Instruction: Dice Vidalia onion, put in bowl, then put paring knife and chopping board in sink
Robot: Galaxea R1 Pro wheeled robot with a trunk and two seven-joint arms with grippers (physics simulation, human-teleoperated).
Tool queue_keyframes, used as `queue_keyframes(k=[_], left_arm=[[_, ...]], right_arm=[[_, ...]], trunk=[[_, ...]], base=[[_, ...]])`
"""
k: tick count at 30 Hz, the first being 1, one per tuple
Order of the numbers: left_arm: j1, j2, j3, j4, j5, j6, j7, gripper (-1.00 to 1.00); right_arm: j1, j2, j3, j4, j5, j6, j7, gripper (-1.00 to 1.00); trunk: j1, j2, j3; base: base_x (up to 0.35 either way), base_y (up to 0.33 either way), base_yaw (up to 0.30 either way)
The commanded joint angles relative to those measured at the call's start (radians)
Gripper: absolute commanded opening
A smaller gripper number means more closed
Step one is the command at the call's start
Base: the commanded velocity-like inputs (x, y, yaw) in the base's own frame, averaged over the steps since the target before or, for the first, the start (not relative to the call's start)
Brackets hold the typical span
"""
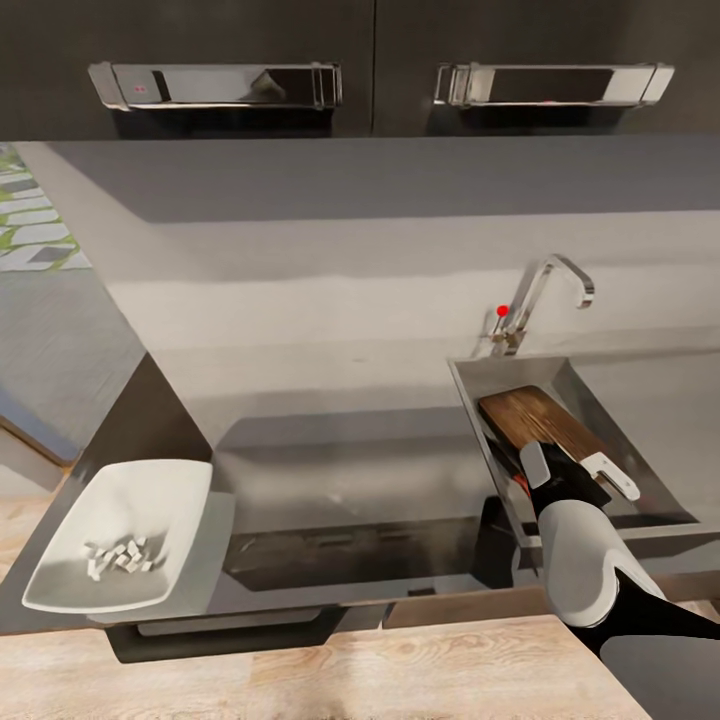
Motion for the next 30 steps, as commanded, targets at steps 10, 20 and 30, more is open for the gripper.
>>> queue_keyframes(k=[10, 20, 30], left_arm=[[0.0, 0.001, -0.01, 0.001, 0.005, -0.001, 0.008, 1.0], [0.0, 0.001, -0.01, 0.002, 0.005, -0.001, 0.008, 1.0], [0.0, 0.001, -0.009, 0.004, 0.005, -0.001, 0.008, 1.0]], right_arm=[[-0.001, 0.003, -0.003, -0.003, 0.001, 0.005, 0.0, 1.0], [-0.001, 0.001, -0.004, -0.017, 0.0, 0.007, -0.003, 1.0], [-0.001, 0.027, 0.01, -0.356, 0.009, 0.443, 0.281, 1.0]], trunk=[[0.001, -0.002, -0.017], [0.001, -0.002, -0.018], [0.001, -0.002, -0.018]], base=[[0.0, 0.0, 0.0], [0.0, 0.0, 0.0], [0.0, 0.0, 0.0]])
